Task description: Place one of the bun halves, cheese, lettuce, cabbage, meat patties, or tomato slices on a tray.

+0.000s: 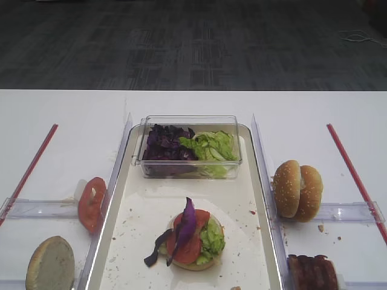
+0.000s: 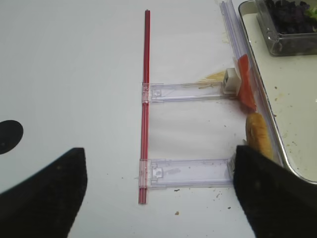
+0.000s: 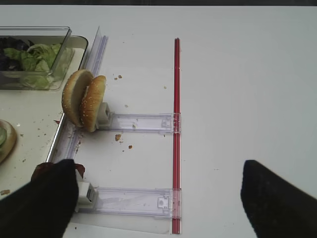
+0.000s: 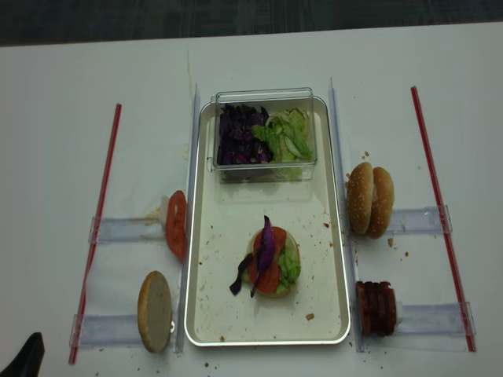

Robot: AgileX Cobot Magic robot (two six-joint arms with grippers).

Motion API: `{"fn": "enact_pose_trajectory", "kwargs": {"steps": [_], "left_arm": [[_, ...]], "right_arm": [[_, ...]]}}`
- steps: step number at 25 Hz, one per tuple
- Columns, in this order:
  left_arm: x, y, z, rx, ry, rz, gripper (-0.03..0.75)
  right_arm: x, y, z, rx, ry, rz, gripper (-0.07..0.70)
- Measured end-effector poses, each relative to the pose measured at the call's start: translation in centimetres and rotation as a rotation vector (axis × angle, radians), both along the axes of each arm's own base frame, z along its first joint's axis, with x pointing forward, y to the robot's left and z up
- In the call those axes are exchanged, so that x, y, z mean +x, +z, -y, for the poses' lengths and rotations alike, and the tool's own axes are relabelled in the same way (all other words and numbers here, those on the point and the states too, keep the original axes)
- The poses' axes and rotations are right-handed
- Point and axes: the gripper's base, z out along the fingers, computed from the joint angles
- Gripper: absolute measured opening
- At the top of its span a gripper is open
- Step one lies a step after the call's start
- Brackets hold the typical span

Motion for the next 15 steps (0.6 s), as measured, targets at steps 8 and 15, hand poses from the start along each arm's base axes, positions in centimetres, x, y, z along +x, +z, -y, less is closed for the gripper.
{"fn": "enact_pose_trajectory", "kwargs": {"steps": [8,15], "left_arm": [[0.01,0.02,0.01,-0.01,0.005,0.003,0.583],[0.02,0.02,0.01,-0.01,0.005,0.004,0.579]], "right_arm": [[0.0,0.0,0.0,0.002,-0.001,0.0,0.689],[0.0,0.0,0.0,0.002,-0.001,0.0,0.689]]}}
